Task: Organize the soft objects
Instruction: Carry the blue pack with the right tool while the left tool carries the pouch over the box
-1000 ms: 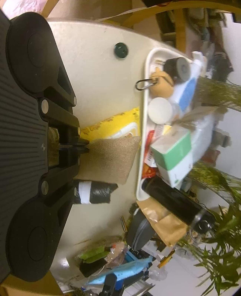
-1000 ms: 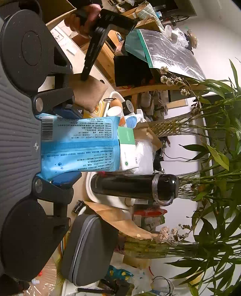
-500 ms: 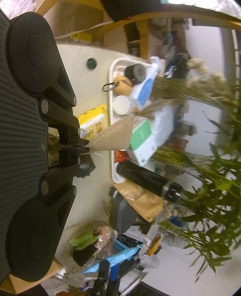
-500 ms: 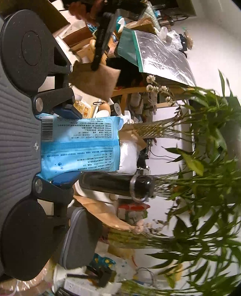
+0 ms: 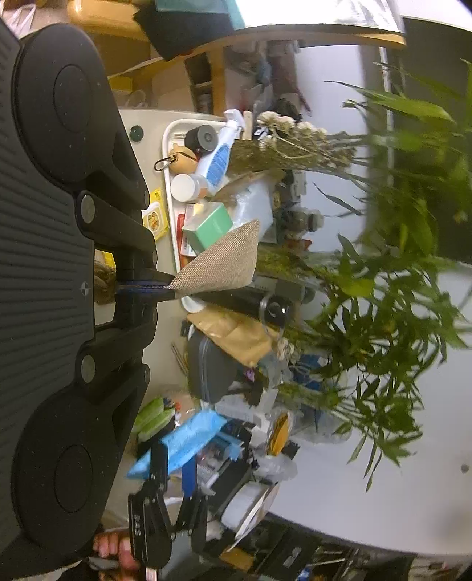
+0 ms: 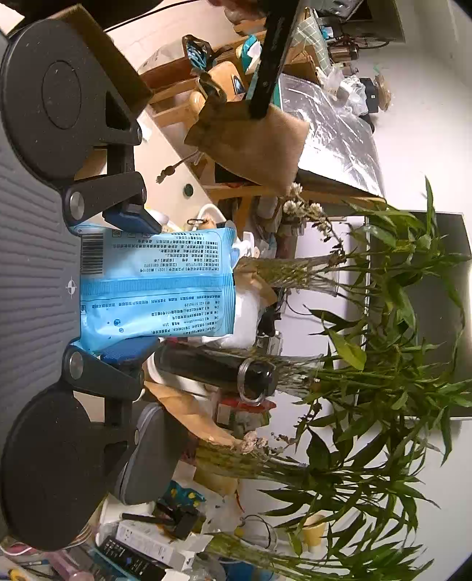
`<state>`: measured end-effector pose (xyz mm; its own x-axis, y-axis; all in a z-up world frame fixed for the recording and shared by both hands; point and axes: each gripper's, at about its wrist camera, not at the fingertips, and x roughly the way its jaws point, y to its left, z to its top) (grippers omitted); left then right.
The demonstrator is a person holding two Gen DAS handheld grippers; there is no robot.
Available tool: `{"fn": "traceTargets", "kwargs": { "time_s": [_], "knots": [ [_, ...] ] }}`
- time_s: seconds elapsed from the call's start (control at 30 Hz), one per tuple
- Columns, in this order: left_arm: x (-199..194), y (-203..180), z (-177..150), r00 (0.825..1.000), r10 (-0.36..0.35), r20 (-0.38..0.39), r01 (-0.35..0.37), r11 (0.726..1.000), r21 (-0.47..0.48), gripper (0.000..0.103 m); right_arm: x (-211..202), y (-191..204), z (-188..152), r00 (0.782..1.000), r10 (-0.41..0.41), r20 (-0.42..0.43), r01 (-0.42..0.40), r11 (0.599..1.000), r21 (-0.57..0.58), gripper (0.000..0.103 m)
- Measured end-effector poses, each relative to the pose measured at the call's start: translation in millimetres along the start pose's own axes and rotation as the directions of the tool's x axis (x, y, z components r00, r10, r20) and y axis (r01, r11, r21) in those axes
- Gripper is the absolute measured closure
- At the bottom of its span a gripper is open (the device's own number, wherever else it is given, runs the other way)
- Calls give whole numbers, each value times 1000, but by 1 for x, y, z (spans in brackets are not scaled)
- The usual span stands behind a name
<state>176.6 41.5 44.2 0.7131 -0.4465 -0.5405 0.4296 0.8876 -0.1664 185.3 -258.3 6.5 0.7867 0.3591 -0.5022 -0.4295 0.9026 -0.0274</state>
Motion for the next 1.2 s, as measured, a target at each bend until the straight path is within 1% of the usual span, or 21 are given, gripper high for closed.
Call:
{"fn": "traceTargets", "kwargs": {
  "time_s": [0.1,0.23,0.4,0.53,0.6,0.67,0.7,0.73,0.77,0.8,0.83,0.87,0.93,1.03,1.1,1.17,1.2],
  "knots": [
    [-17,-13,-1,1000,-13,1,13,1000,13,102,-10,6,-2,1000,6,6,-6,1000,6,41],
    [-32,-28,-7,999,-34,-15,34,999,2,102,-22,15,-5,1000,20,16,-20,1000,8,41],
    [-45,-40,-20,995,-91,-36,91,996,-9,102,-38,21,-11,999,23,26,-23,1000,12,41],
    [-51,-48,-29,988,-145,-56,143,989,-34,102,-51,20,-14,999,17,36,-18,999,32,41],
    [-54,-48,-34,981,-183,-65,179,982,-65,102,-57,19,-16,999,15,41,-17,999,38,41],
    [-49,-42,-43,970,-224,-93,213,970,-120,101,-62,20,-18,999,12,41,-14,999,39,41],
    [-43,-38,-48,962,-244,-119,225,962,-156,99,-64,20,-20,999,13,40,-15,999,43,41],
    [-36,-34,-55,951,-270,-148,241,952,-187,99,-65,21,-22,999,17,38,-19,999,49,41],
    [-28,-29,-64,941,-285,-181,245,945,-215,97,-66,22,-23,999,22,35,-24,998,57,41],
    [-22,-26,-72,939,-273,-211,223,947,-232,90,-67,23,-26,999,26,31,-27,998,63,41],
    [-17,-24,-80,940,-246,-237,190,953,-235,87,-67,24,-28,999,27,24,-28,997,65,41],
    [-15,-23,-86,944,-215,-248,159,961,-227,79,-67,26,-30,999,26,18,-27,997,66,41],
    [-17,-24,-97,957,-156,-243,108,974,-197,76,-68,29,-36,1000,27,5,-27,997,74,41],
    [-23,-25,-107,970,-85,-227,47,984,-170,73,-68,33,-46,1000,28,-15,-26,995,101,41],
    [-27,-25,-108,978,-31,-208,-1,989,-151,62,-69,37,-52,999,33,-24,-30,993,115,41],
    [-33,-27,-110,984,27,-178,-52,990,-135,57,-69,41,-57,999,33,-34,-29,992,126,41],
    [-36,-27,-111,985,51,-163,-72,989,-128,56,-68,42,-58,999,32,-39,-26,991,131,41]
  ]
}}
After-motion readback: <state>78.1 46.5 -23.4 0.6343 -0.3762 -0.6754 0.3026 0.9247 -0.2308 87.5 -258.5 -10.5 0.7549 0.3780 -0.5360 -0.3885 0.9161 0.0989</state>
